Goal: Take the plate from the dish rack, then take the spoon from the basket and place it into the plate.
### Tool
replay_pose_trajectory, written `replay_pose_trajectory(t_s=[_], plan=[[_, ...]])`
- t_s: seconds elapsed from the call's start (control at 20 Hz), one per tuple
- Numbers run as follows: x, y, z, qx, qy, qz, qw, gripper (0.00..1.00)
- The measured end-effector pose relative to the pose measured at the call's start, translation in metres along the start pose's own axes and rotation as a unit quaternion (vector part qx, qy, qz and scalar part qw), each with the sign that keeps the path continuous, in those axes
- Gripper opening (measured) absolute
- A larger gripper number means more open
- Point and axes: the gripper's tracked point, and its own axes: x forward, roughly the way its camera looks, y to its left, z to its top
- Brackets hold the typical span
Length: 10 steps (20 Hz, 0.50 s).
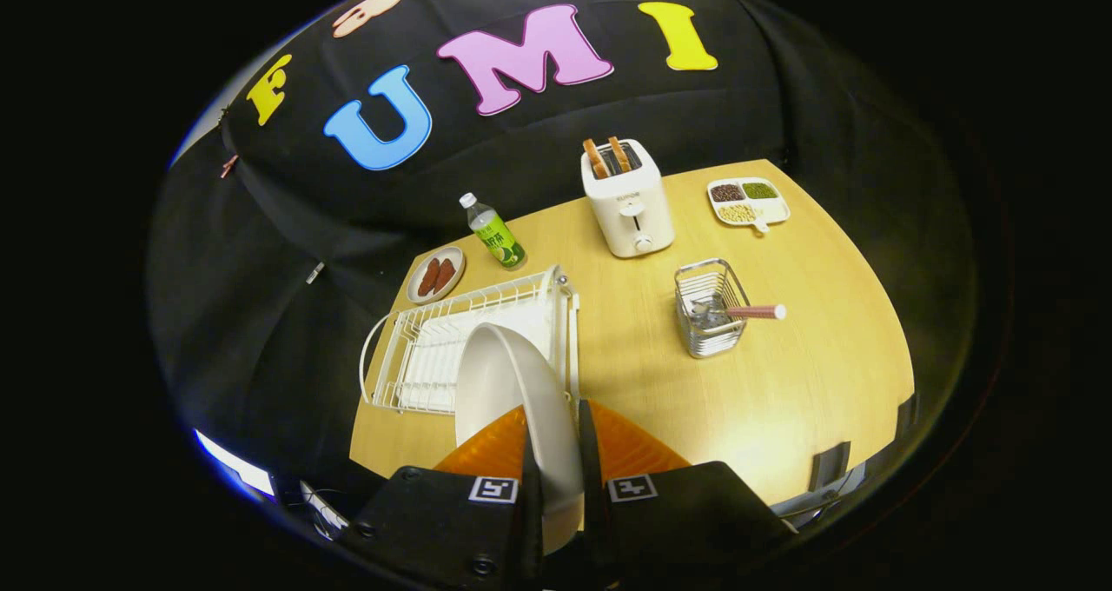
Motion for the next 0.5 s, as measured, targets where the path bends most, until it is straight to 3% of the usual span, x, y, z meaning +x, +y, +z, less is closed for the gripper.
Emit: replay_pose_trajectory(t_s=[0.25,0.5], plan=[[0.002,-0.062,-0.033,0.030,0.053,0.018,0.998,0.23],[0.047,-0.123,-0.061,0.054,0.116,0.029,0.991,0.23]])
